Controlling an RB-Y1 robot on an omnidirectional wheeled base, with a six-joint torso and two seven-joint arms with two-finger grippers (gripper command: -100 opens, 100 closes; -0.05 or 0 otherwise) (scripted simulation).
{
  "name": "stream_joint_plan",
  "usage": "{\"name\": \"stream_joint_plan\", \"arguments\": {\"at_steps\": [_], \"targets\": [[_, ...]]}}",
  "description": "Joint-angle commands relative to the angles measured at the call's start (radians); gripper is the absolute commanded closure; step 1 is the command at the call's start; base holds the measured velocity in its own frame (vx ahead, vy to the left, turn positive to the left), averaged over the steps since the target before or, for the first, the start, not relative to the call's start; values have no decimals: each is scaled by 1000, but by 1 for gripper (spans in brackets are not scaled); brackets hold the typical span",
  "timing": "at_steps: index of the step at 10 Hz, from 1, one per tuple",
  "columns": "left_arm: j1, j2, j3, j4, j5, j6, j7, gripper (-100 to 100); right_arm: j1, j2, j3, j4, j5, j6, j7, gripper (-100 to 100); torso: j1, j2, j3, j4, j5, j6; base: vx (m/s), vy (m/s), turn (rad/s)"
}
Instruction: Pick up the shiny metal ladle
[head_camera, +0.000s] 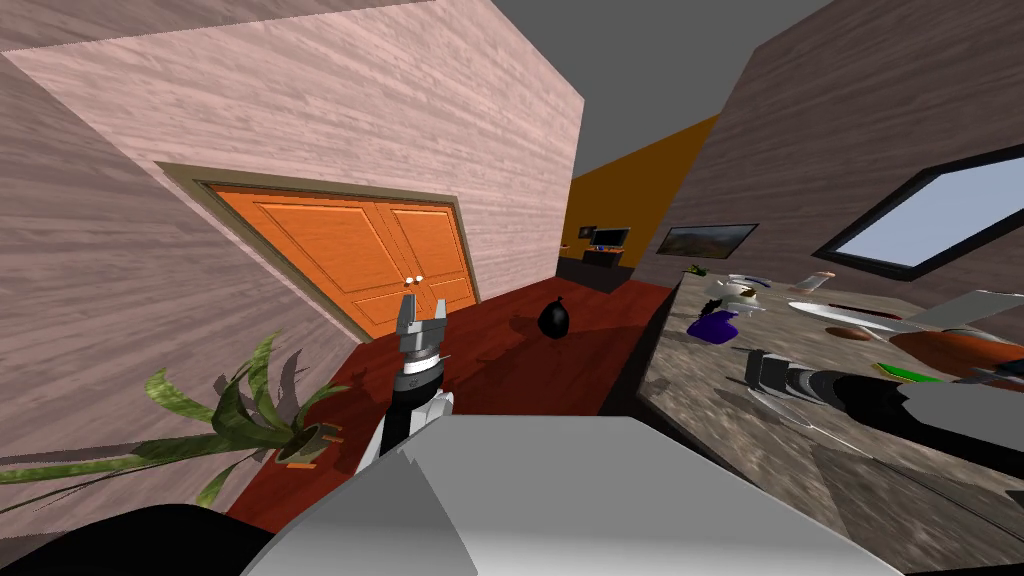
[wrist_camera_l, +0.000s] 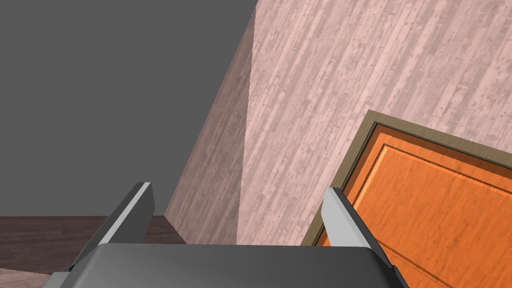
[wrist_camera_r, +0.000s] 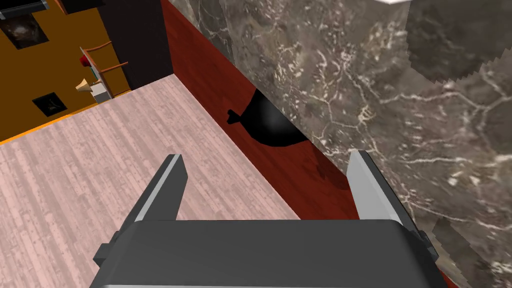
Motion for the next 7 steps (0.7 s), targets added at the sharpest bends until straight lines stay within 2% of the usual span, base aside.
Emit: {"name": "stream_joint_plan", "arguments": {"at_steps": [1, 3, 6, 7], "targets": [[0, 0, 0, 0, 0, 0, 0, 0, -4, 19, 4, -1, -5, 28, 19, -100, 0, 0, 0, 0, 0, 0, -134, -128, 26], [0, 0, 0, 0, 0, 0, 0, 0, -5, 44, 22, -4, -10, 56, 39, -100, -1, -1, -1, 0, 0, 0, -95, -111, 9], [0, 0, 0, 0, 0, 0, 0, 0, 22, 97, 79, -14, -13, 81, 65, -100, 0, -2, -1, 0, 0, 0, -85, -107, -9], [0, 0, 0, 0, 0, 0, 0, 0, 17, 98, 63, -15, -11, 85, 66, -100, 0, -3, -2, -1, 0, 0, -28, -40, -5]]}}
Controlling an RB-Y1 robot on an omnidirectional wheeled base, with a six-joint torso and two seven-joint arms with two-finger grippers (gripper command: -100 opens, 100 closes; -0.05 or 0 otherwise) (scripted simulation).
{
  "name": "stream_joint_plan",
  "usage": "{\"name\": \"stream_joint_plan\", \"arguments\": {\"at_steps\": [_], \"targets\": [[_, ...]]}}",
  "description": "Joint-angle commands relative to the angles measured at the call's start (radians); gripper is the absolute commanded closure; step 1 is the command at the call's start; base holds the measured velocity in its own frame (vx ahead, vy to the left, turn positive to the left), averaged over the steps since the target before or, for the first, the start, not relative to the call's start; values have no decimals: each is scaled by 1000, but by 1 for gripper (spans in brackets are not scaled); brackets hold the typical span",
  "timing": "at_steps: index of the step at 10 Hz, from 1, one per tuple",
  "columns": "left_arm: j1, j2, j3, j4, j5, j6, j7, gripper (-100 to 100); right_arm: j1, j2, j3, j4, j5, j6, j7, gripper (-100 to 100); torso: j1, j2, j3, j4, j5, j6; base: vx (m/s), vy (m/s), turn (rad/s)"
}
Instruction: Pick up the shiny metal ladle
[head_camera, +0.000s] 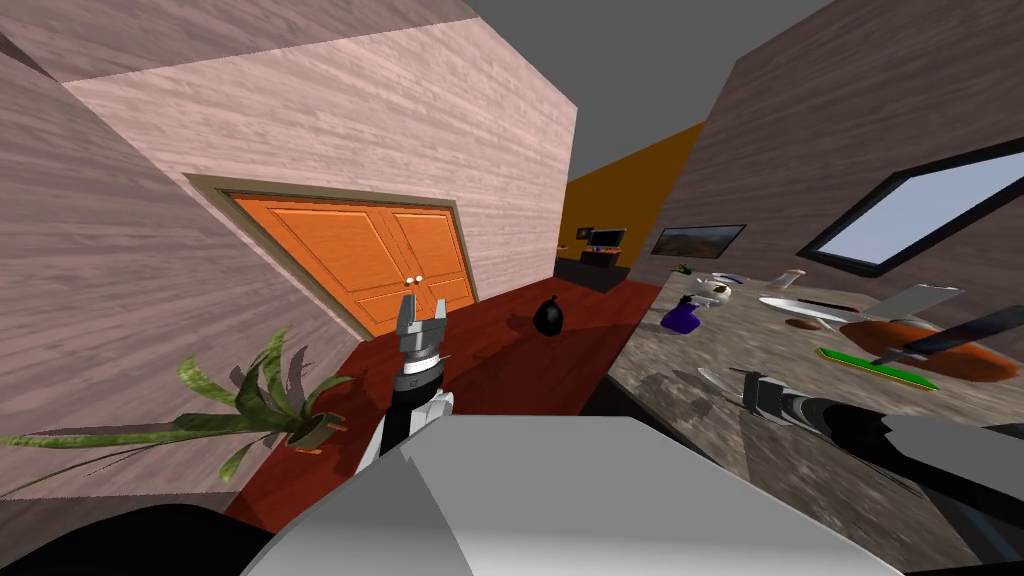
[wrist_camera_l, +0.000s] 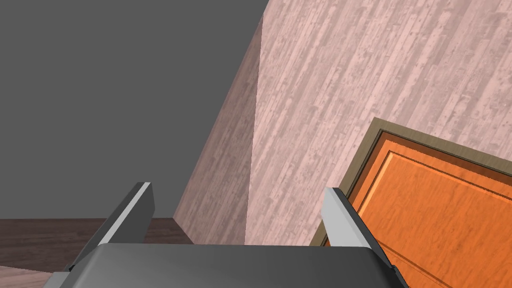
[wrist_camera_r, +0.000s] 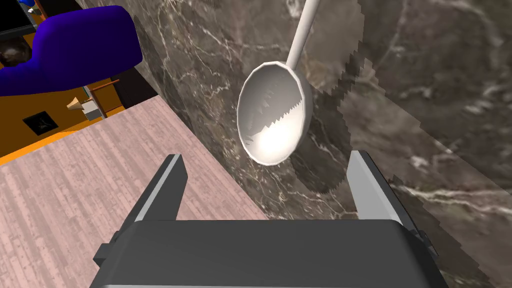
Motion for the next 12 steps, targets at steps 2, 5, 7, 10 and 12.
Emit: {"name": "stream_joint_plan", "arguments": {"at_steps": [2, 5, 7, 10, 12], "targets": [[0, 0, 0, 0, 0, 0, 0, 0, -5, 12, 10, 21, 0, 14, -8, -100, 2, -2, -1, 0, 1, 0, -15, -15, 119], [0, 0, 0, 0, 0, 0, 0, 0, -9, 22, 23, 39, 0, 29, -18, -100, 1, -2, -1, -1, 0, -1, -29, -37, 209], [0, 0, 0, 0, 0, 0, 0, 0, -8, 24, 24, 40, 0, 29, -19, 100, 3, -3, -2, 0, 2, 0, -2, -1, -6], [0, 0, 0, 0, 0, 0, 0, 0, -9, 23, 22, 40, -2, 30, -20, 100, 4, -4, -3, -1, 2, -1, 1, -2, 1], [0, 0, 0, 0, 0, 0, 0, 0, -9, 21, 18, 36, 0, 24, -13, 100, 5, -4, -3, -1, 2, -1, 5, 6, -91]]}}
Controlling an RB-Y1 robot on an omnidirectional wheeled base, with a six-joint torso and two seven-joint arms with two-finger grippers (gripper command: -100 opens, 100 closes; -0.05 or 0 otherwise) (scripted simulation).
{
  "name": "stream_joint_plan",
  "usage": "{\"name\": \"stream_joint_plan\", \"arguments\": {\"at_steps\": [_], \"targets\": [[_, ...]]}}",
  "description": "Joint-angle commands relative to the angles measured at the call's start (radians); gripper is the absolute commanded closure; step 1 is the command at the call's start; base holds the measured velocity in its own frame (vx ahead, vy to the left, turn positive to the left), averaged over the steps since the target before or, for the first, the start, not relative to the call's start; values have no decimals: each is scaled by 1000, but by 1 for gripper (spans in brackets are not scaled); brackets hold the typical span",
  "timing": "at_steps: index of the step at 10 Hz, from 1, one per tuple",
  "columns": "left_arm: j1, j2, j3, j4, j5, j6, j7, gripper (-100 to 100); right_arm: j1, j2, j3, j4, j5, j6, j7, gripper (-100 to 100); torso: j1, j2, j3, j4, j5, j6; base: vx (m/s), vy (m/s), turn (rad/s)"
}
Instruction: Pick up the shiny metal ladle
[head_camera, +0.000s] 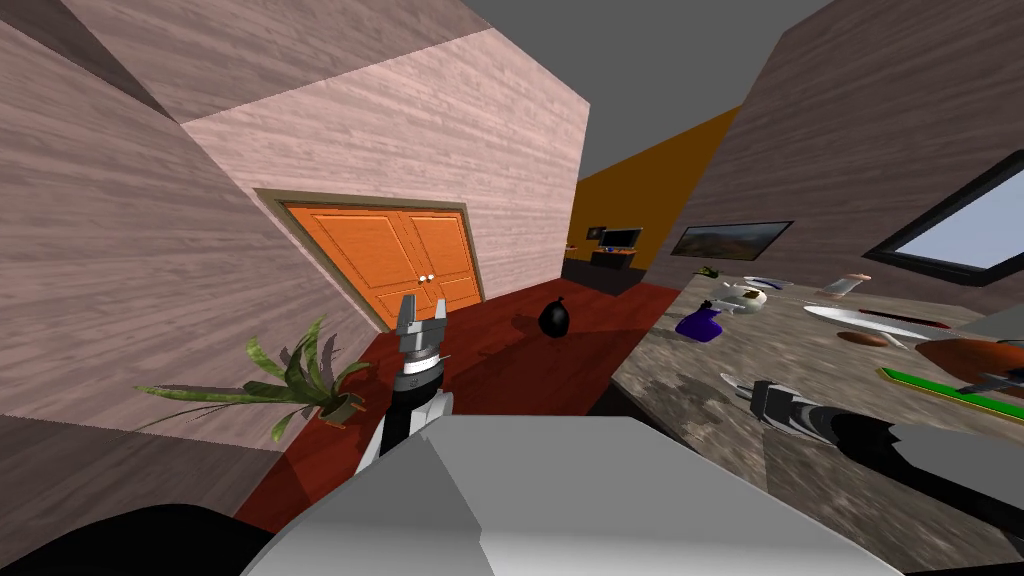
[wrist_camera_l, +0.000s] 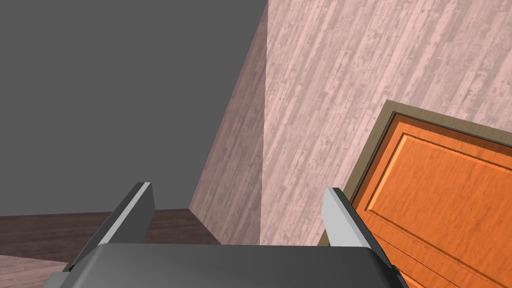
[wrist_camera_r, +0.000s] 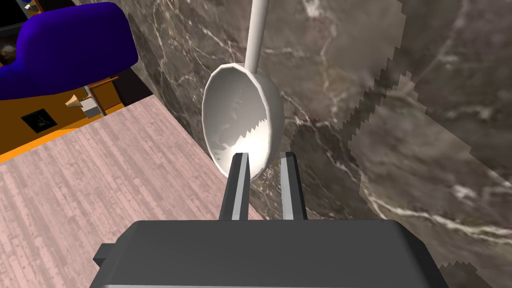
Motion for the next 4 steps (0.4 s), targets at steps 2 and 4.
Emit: {"name": "stream_joint_plan", "arguments": {"at_steps": [2, 4], "targets": [[0, 0, 0, 0, 0, 0, 0, 0, 6, -19, -16, -29, 2, -24, 16, 100, 1, 1, 0, 0, 1, 2, 34, 40, -278], [0, 0, 0, 0, 0, 0, 0, 0, 15, -14, -17, -31, -1, -16, 13, 0, 3, 2, 1, 0, 2, 1, 7, 13, -39]]}}
